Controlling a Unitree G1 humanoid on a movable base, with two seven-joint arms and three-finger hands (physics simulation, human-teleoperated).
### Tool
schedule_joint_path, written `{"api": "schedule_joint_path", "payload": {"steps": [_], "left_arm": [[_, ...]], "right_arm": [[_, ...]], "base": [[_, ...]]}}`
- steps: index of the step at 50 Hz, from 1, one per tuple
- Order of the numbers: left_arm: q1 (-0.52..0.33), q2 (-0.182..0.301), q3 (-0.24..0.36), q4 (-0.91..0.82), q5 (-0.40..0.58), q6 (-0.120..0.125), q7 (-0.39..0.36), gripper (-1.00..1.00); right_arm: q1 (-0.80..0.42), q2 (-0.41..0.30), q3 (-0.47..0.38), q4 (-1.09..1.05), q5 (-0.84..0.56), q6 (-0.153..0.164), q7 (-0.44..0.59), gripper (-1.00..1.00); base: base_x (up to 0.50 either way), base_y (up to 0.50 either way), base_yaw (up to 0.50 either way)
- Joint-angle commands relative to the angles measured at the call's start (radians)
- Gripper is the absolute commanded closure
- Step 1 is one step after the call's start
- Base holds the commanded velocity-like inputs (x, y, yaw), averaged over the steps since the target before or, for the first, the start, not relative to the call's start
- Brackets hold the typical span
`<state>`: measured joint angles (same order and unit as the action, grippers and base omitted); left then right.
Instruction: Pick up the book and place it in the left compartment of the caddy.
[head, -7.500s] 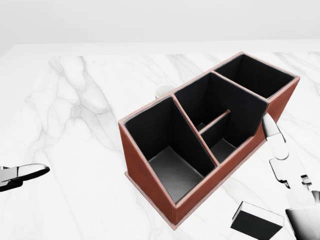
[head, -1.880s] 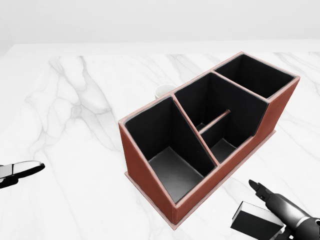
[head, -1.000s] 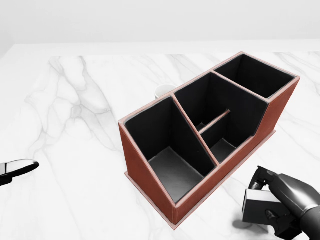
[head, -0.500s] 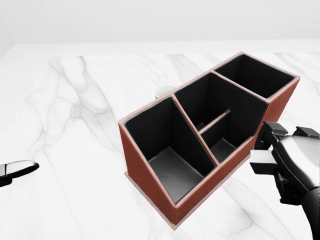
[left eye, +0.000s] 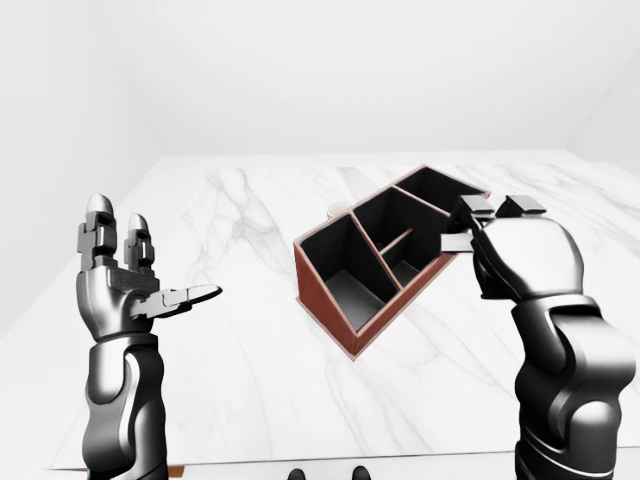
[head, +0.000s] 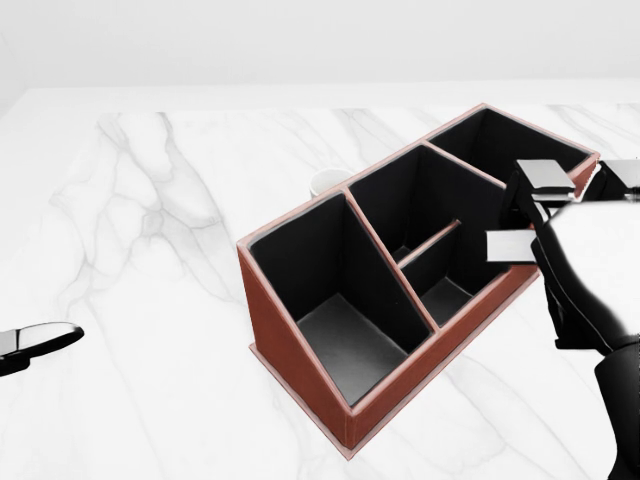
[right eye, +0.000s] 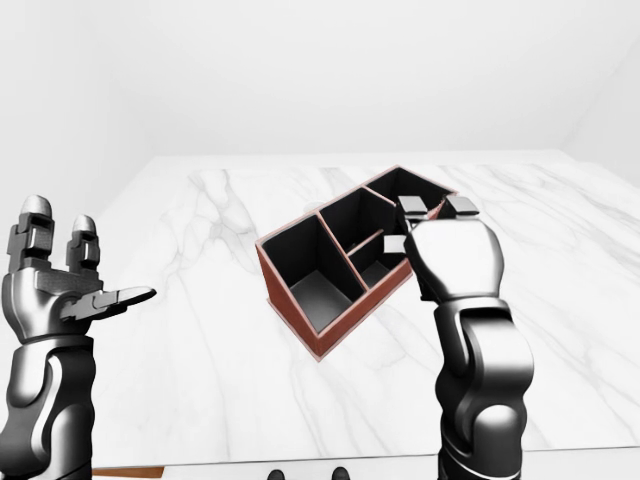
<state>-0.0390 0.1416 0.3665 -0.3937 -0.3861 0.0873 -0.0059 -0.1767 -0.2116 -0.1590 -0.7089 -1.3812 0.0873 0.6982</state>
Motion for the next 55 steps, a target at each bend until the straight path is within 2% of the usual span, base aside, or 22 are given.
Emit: {"api": "schedule_joint_path", "payload": {"steps": [1, 10, 15, 23, 28, 37, 42, 43, 47, 55], "left_arm": [[0.000, -0.002, -0.004, -0.004, 0.004, 0.000, 0.001, -1.00], [-0.003, 0.001, -0.002, -0.003, 0.002, 0.000, 0.002, -1.00], [-0.001, 0.000, -0.001, -0.004, 0.001, 0.000, 0.000, -1.00], [-0.001, -0.002, -0.004, 0.002, 0.004, 0.000, -0.002, -1.00], [-0.001, 0.000, -0.003, 0.001, 0.003, 0.000, -0.001, -1.00], [-0.001, -0.001, -0.005, 0.007, 0.006, 0.000, -0.002, -1.00], [-0.003, -0.001, -0.005, 0.011, 0.005, 0.000, -0.002, -1.00], [-0.002, -0.001, -0.006, 0.012, 0.007, 0.000, -0.002, -1.00], [0.000, -0.002, -0.007, 0.007, 0.007, 0.000, -0.002, -1.00], [-0.004, -0.001, -0.007, 0.016, 0.008, 0.000, -0.002, -1.00]], "right_arm": [[-0.046, -0.133, 0.156, -0.090, 0.044, 0.000, 0.000, 1.00], [-0.129, -0.319, 0.349, -0.158, 0.144, 0.000, 0.000, 1.00], [-0.170, -0.363, 0.360, -0.164, 0.188, 0.000, 0.000, 1.00], [-0.215, -0.432, 0.327, -0.178, 0.271, 0.000, 0.000, 1.00], [-0.228, -0.439, 0.296, -0.184, 0.312, 0.000, 0.000, 1.00], [-0.224, -0.390, 0.163, -0.134, 0.355, 0.000, 0.000, 1.00], [-0.238, -0.350, 0.118, -0.118, 0.385, 0.000, 0.000, 1.00], [-0.248, -0.328, 0.116, -0.122, 0.405, 0.000, 0.000, 1.00], [-0.280, -0.325, 0.104, -0.121, 0.450, 0.000, 0.000, 1.00], [-0.309, -0.322, 0.053, -0.112, 0.630, 0.000, 0.000, 1.00]], "base": [[0.00, 0.00, 0.00], [0.00, 0.00, 0.00], [0.00, 0.00, 0.00], [0.00, 0.00, 0.00], [0.00, 0.00, 0.00], [0.00, 0.00, 0.00], [0.00, 0.00, 0.00], [0.00, 0.00, 0.00], [0.00, 0.00, 0.00], [0.00, 0.00, 0.00]]}}
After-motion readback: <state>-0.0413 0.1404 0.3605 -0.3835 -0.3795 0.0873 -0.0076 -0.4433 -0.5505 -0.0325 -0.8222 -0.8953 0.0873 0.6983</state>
